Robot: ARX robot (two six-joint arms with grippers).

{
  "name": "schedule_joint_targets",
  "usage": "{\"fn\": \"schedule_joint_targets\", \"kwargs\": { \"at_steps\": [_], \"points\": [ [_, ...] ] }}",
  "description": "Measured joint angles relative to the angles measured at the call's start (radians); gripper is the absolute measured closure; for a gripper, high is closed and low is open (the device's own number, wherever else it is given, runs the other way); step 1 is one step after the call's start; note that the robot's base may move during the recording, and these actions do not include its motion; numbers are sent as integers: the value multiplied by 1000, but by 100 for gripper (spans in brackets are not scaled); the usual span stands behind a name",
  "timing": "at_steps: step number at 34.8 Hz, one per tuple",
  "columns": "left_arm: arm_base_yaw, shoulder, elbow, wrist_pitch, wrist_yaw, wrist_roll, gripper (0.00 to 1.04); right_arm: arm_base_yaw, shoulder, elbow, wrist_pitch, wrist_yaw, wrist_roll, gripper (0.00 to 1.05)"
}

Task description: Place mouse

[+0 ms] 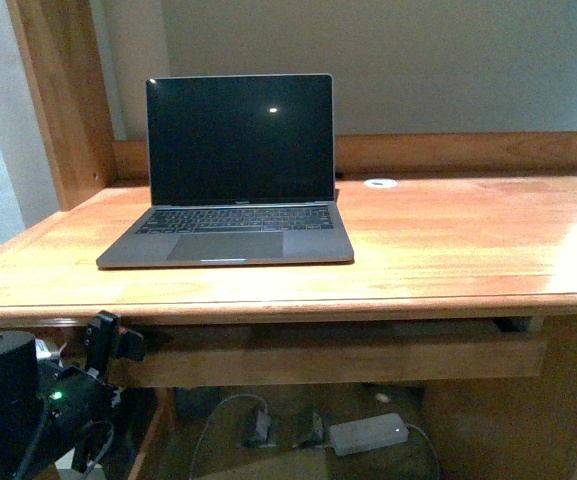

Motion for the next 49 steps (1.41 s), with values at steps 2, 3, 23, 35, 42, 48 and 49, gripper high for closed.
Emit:
{"fn": "schedule_joint_targets", "kwargs": {
  "at_steps": [2, 3, 23, 35, 42, 48, 49],
  "points": [
    [-1, 0, -2, 14, 0, -9, 36, 0, 0, 0, 0, 0, 0, 7],
    [-1, 1, -4, 24, -2, -32, 41, 0, 0, 0, 0, 0, 0, 7],
    [8, -164, -141, -285, -40, 87, 4, 0, 0, 0, 0, 0, 0, 7],
    [-13, -345, -23, -952, -143, 484, 6, 0, 0, 0, 0, 0, 0, 7],
    [-47, -396, -29, -1066, -203, 513, 6, 0, 0, 0, 0, 0, 0, 7],
    [-80, -439, -82, -1066, -246, 504, 6, 0, 0, 0, 0, 0, 0, 7],
    [-84, -449, -95, -1066, -254, 504, 6, 0, 0, 0, 0, 0, 0, 7]
  ]
}}
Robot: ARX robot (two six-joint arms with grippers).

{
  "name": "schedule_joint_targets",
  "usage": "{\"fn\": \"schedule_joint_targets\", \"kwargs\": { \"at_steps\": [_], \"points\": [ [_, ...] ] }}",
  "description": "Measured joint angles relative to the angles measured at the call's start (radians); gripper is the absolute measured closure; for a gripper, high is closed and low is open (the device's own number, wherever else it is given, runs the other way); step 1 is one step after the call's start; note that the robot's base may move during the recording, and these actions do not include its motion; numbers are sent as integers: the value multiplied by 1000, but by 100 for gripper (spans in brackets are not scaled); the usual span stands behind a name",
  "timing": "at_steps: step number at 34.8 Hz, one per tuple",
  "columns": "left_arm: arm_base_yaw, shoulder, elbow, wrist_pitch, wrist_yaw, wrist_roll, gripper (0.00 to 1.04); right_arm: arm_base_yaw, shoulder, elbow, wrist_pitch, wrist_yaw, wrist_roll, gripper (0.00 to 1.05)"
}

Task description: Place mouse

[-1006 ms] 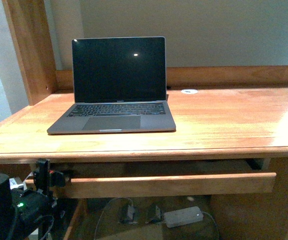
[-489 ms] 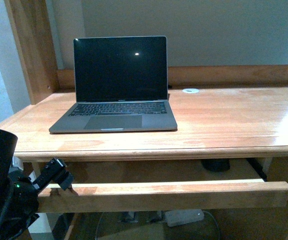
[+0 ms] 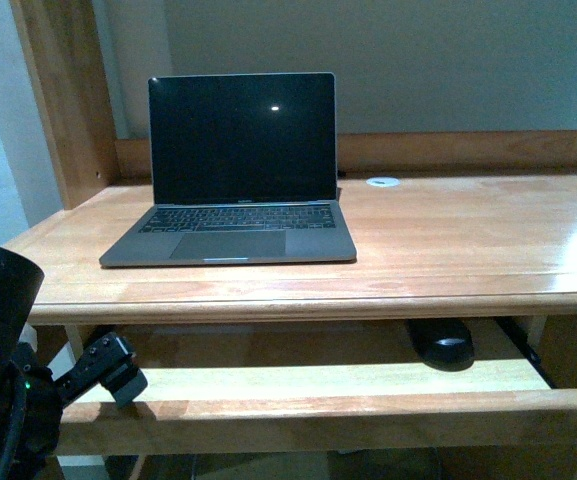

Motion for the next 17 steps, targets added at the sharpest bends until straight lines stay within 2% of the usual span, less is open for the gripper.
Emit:
{"fn": "schedule_joint_targets", "kwargs": {
  "at_steps": [5, 11, 17],
  "points": [
    [-57, -41, -26, -68, -73, 1, 6, 0, 0, 0, 0, 0, 0, 7],
    [-90, -97, -69, -133, -65, -3, 6, 0, 0, 0, 0, 0, 0, 7],
    [-112, -216, -136, -270, -43, 47, 6, 0, 0, 0, 0, 0, 0, 7]
  ]
}}
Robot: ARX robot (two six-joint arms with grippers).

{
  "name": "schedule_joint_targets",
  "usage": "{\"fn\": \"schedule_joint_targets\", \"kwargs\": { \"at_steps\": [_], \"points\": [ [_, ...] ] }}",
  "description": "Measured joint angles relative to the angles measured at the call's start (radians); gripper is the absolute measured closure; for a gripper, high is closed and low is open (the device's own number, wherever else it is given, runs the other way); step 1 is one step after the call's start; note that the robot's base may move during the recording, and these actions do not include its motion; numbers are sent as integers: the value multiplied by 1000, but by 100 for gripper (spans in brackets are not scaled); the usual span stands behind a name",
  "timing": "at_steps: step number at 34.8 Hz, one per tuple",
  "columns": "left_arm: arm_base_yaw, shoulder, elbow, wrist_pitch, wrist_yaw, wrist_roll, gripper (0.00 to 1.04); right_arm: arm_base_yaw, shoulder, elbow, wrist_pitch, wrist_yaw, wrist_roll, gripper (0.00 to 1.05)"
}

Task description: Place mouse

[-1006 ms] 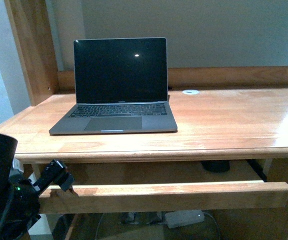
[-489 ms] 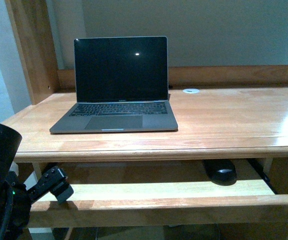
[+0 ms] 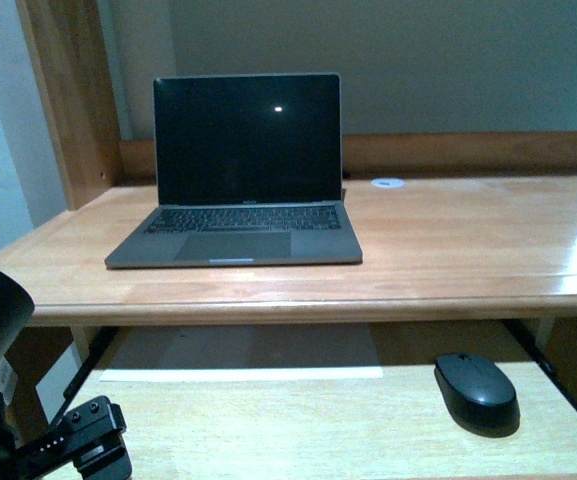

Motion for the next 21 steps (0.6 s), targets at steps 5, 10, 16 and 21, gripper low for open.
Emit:
{"fn": "schedule_joint_targets", "kwargs": {
  "at_steps": [5, 10, 16, 21],
  "points": [
    [4, -61, -39, 60, -31, 41, 6, 0, 0, 0, 0, 0, 0, 7],
    [32, -166, -36, -5, 93, 373, 7, 0, 0, 0, 0, 0, 0, 7],
    [108, -296, 13, -48, 69, 694, 7, 0, 0, 0, 0, 0, 0, 7],
    [157, -425, 47, 27, 55, 880, 7, 0, 0, 0, 0, 0, 0, 7]
  ]
}}
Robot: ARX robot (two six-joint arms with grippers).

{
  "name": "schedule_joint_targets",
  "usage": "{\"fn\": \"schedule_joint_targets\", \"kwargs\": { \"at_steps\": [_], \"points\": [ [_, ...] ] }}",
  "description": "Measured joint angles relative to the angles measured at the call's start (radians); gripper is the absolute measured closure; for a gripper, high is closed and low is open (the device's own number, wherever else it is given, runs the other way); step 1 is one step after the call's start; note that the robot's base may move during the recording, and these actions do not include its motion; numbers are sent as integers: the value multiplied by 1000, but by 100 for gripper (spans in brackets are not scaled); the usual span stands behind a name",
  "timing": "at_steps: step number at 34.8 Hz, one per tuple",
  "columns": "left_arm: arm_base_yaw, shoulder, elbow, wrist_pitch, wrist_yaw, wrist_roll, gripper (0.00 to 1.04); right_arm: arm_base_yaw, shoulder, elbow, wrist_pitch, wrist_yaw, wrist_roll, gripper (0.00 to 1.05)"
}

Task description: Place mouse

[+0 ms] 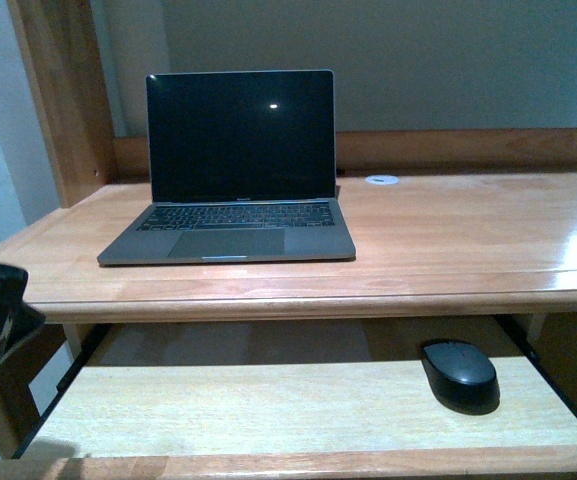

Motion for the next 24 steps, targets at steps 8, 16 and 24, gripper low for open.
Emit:
{"fn": "schedule_joint_targets", "kwargs": {
  "at_steps": [8, 16, 24],
  "points": [
    [108, -15, -172, 673, 30, -34, 21, 0, 0, 0, 0, 0, 0, 7],
    [102, -176, -435, 972, 37, -172, 69, 0, 0, 0, 0, 0, 0, 7],
    [103, -309, -589, 949, 36, -189, 103, 0, 0, 0, 0, 0, 0, 7]
  ]
}}
